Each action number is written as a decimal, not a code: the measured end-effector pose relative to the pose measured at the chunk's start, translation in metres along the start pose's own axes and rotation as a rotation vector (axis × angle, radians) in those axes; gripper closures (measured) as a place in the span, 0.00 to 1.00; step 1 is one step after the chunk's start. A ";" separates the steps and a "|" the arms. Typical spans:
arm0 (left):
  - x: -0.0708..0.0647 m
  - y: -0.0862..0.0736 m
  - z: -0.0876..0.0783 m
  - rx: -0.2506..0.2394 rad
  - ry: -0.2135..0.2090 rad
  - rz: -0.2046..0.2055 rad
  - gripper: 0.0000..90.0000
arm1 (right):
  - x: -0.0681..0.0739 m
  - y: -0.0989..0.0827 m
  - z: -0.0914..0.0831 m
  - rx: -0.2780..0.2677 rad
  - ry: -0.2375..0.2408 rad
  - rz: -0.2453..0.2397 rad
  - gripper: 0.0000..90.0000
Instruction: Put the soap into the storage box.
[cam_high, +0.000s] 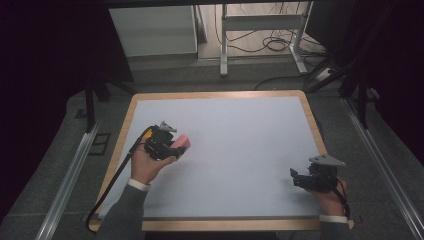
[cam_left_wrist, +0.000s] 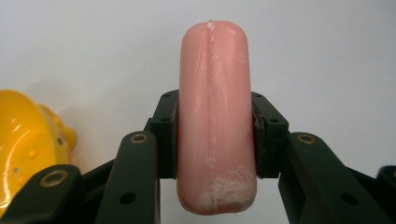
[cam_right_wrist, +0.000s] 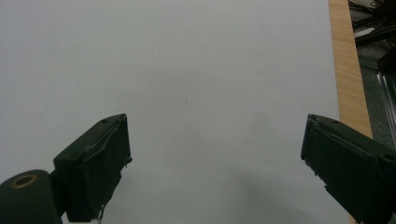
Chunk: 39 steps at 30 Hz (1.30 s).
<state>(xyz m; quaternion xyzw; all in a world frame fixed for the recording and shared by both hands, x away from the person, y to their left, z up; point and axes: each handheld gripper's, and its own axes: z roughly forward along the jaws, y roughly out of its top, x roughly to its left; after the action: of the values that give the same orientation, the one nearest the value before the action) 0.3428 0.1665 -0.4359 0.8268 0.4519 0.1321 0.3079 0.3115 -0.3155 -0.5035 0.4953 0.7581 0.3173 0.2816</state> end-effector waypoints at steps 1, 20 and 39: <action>0.000 0.000 0.000 0.000 0.000 0.000 0.67 | 0.000 0.000 0.000 0.000 0.000 0.000 0.09; 0.022 -0.005 -0.016 -0.026 0.045 -0.042 0.67 | 0.002 0.000 0.001 0.008 0.002 -0.009 0.09; 0.045 -0.024 -0.030 -0.038 0.078 -0.104 0.67 | 0.002 0.000 0.000 0.007 -0.002 -0.005 0.09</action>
<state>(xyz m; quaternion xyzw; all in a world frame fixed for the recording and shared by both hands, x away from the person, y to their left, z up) 0.3369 0.2249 -0.4299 0.7904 0.5031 0.1568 0.3123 0.3110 -0.3140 -0.5035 0.4948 0.7601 0.3135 0.2813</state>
